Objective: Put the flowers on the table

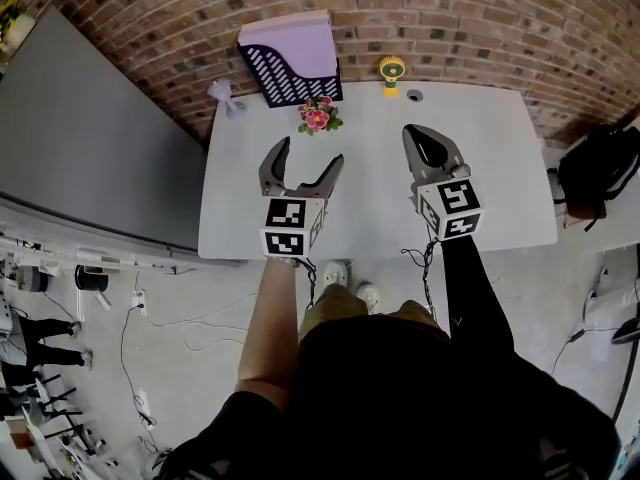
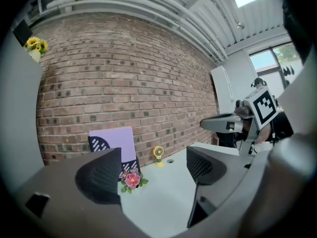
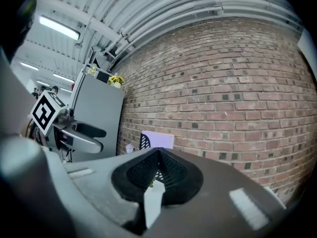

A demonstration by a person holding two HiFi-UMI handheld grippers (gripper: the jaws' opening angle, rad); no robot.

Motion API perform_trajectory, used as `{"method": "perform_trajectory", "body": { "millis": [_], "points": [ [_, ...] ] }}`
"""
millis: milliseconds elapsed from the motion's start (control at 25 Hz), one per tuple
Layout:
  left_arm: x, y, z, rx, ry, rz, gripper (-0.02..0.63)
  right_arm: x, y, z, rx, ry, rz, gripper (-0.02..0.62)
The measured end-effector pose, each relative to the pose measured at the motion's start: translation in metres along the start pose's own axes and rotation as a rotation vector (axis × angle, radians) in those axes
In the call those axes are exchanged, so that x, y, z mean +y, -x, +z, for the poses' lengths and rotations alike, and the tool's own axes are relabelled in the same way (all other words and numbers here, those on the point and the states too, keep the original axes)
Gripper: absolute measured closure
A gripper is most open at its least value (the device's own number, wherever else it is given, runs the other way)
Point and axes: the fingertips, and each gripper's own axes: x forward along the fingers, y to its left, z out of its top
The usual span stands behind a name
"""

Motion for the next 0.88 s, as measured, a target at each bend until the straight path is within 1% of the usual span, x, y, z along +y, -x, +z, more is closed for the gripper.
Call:
{"method": "perform_trajectory", "body": {
  "millis": [160,360,440,480,520,640,720,800,840,880],
  "points": [
    [-0.007,0.007,0.026,-0.053,0.011,0.005,0.204,-0.003,0.003,0.008,-0.018,0.001,-0.009,0.595],
    [-0.005,0.016,0.037,-0.094,-0.024,0.046,0.204,0.0,0.004,0.01,-0.03,0.003,-0.009,0.595],
    [-0.002,0.019,0.039,-0.108,-0.025,0.06,0.213,0.001,0.004,0.011,-0.033,0.002,-0.008,0.595],
    [-0.001,0.02,0.039,-0.111,-0.021,0.063,0.231,0.001,0.004,0.012,-0.035,0.002,-0.009,0.595],
    [0.0,0.021,0.038,-0.112,-0.018,0.07,0.264,0.002,0.004,0.012,-0.039,0.001,-0.009,0.595],
    [0.009,0.025,0.039,-0.124,-0.012,0.121,0.406,0.003,0.002,0.014,-0.044,0.002,-0.006,0.595],
    [0.013,0.026,0.04,-0.124,-0.009,0.151,0.474,0.004,0.001,0.015,-0.045,0.001,-0.005,0.595],
    [0.018,0.028,0.039,-0.121,-0.008,0.18,0.577,0.003,0.001,0.016,-0.044,0.0,-0.005,0.595],
    [0.02,0.029,0.039,-0.122,-0.005,0.19,0.597,0.003,0.001,0.016,-0.044,0.0,-0.005,0.595],
    [0.021,0.029,0.039,-0.126,0.0,0.193,0.598,0.003,0.001,0.015,-0.044,-0.001,-0.005,0.595]
  ]
}}
